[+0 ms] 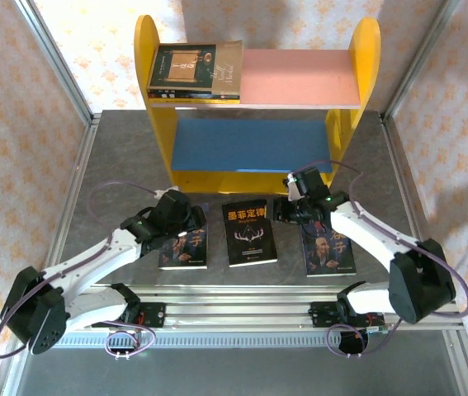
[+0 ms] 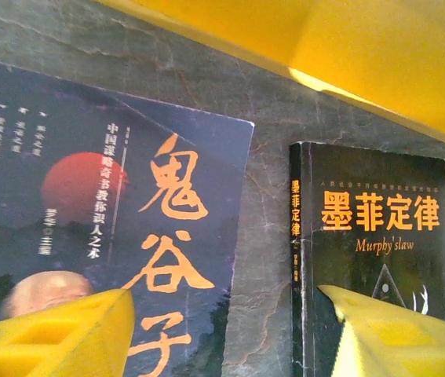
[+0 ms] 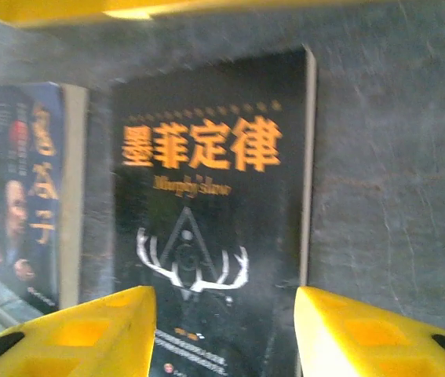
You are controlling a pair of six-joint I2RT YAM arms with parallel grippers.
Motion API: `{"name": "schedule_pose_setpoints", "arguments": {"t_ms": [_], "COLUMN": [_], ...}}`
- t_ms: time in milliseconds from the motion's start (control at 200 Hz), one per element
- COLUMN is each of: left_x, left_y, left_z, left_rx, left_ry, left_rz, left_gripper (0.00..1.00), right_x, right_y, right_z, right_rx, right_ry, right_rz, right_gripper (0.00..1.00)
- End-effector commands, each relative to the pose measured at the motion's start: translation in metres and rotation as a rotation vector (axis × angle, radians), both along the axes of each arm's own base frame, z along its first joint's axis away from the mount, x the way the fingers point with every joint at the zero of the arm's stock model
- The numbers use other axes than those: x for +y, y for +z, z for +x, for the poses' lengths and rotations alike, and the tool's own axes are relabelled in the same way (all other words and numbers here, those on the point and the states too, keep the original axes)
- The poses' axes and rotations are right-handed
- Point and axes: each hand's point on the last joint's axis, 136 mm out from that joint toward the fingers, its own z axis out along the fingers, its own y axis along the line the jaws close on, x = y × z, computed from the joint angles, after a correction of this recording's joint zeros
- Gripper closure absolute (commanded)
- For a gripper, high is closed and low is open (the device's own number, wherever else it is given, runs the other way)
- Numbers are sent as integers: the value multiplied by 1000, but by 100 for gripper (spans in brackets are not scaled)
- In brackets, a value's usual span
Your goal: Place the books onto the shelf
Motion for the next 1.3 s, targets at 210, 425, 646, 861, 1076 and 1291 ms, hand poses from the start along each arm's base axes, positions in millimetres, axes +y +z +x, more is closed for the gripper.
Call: {"name": "schedule_pose_setpoints", "arguments": {"t_ms": [210,425,646,861,1076,1291], "left_x": [-10,-18,-48,-74,-89,-95], "left_y": [10,-9,-34,-51,-58,-65], "left_z": [18,15,21,23,22,19], "left_rx": [-50,-8,46,86,102,122], "left_ry": [32,33,-11,-61,-87,-106], "left_rz": [-10,-53,-83,-90,-97,-63], "left_gripper": [37,37,39,40,40,41], "right_x": [1,1,-1,-3,4,14], "right_y": [-7,-20,-39,-56,-65,-72], "right_z": [22,19,13,6,3,-1], "right_rx": [-55,-19,25,62,80,87], "right_ry": [-45,-54,-73,-77,-69,-43], "right_rz": [-24,-22,-26,-48,-41,-58], "right_gripper": [51,51,50,50,50,51]}}
